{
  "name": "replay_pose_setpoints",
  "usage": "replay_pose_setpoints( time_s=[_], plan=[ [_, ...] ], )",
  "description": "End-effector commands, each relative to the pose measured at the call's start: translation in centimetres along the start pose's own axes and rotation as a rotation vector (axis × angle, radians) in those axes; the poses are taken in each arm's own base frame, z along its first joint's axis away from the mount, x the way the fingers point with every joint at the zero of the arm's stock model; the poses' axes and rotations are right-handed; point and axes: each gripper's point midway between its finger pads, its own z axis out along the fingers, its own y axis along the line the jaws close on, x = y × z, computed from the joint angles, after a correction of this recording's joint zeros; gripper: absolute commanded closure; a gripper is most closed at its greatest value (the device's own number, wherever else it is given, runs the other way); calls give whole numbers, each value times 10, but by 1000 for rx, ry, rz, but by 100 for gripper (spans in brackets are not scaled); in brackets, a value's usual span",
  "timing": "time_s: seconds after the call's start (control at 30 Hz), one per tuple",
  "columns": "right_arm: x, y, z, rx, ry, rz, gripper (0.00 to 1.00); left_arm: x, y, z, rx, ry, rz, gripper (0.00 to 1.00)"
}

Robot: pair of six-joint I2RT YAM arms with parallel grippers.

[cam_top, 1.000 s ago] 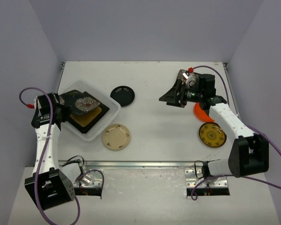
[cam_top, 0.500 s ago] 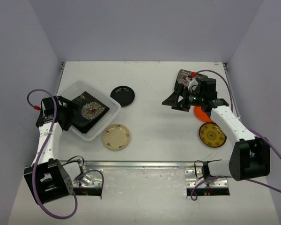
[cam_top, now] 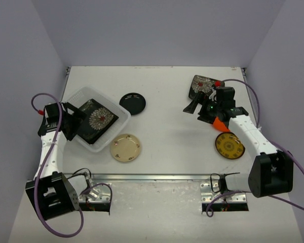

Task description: Place the plates into the plastic bin on the countertop

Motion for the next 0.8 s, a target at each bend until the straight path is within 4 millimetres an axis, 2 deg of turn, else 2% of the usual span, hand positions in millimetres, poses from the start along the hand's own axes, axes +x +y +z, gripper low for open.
replay_pose_setpoints(
  time_s=[0.0, 0.07, 0.13, 0.23, 0.3, 0.43, 0.5, 0.57, 0.77],
  plan=[
    [-31, -14, -5, 95, -184, 173, 1, -11, -60, -40, 313, -48, 148, 0],
    [-30, -25, 0, 108, -227, 288, 1, -7, -81, -58, 423, -60, 231, 0],
    [-33, -30, 9, 82, -283, 374, 1, 5, -98, -70, 485, -64, 330, 0],
    [-44, -24, 24, -17, -342, 555, 1, 21, -110, -81, 494, -105, 472, 0],
    [-44, -24, 30, -28, -350, 618, 1, 26, -111, -85, 503, -117, 512, 0],
    [-51, -26, 62, 51, -375, 613, 1, 24, -97, -85, 457, -176, 550, 0],
    [-55, -30, 69, 86, -409, 617, 1, 28, -95, -84, 454, -180, 556, 0],
    [-56, -39, 77, 99, -446, 677, 1, 29, -98, -90, 476, -187, 557, 0],
    [-63, -56, 94, 124, -534, 812, 1, 35, -99, -90, 499, -180, 560, 0]
  ],
)
